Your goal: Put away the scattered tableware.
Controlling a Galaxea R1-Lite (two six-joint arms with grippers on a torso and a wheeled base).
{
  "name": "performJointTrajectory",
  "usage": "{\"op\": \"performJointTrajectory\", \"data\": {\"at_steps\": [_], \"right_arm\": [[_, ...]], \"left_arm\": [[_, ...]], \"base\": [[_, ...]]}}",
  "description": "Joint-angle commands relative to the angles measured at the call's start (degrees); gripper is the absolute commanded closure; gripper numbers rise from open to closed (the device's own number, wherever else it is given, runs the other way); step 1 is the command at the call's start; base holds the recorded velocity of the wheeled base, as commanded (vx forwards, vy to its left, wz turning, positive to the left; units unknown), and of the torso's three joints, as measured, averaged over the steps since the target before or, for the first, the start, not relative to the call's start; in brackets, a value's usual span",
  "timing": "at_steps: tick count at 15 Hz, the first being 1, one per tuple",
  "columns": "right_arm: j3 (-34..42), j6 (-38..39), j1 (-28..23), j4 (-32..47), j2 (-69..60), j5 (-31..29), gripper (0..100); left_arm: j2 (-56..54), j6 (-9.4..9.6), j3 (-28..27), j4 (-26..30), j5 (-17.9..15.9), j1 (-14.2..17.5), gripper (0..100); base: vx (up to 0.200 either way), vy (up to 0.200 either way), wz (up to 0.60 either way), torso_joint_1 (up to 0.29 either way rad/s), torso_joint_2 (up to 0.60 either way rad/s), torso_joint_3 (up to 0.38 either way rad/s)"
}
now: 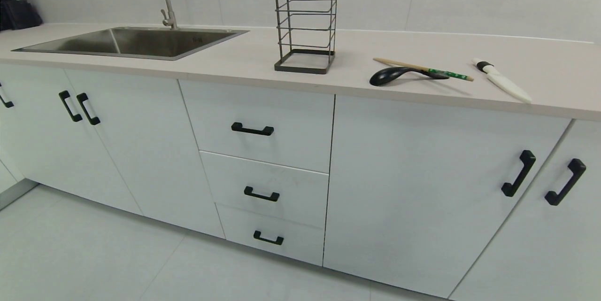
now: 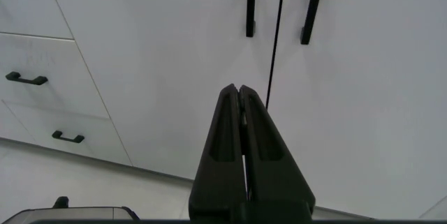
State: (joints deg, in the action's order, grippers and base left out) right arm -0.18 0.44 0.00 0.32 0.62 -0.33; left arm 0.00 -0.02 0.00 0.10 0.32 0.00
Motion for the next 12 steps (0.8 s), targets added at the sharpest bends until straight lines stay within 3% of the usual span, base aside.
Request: {"op": "performJointTrajectory", "data": {"at_steps": [1, 12], "right_arm": [[0.01, 0.00, 0.00, 0.03, 0.08, -0.02, 100], [0.01, 0.00, -0.09, 0.03, 0.08, -0.02, 100]], "left_arm": [[0.00, -0.06, 0.00, -0.10, 0.03, 0.00, 0], [0.00, 0.02, 0.00, -0.01, -0.84, 0.00, 0]], "base": [[0.000, 0.000, 0.00, 0.000, 0.00, 0.000], [0.000, 0.000, 0.00, 0.000, 0.00, 0.000]]}}
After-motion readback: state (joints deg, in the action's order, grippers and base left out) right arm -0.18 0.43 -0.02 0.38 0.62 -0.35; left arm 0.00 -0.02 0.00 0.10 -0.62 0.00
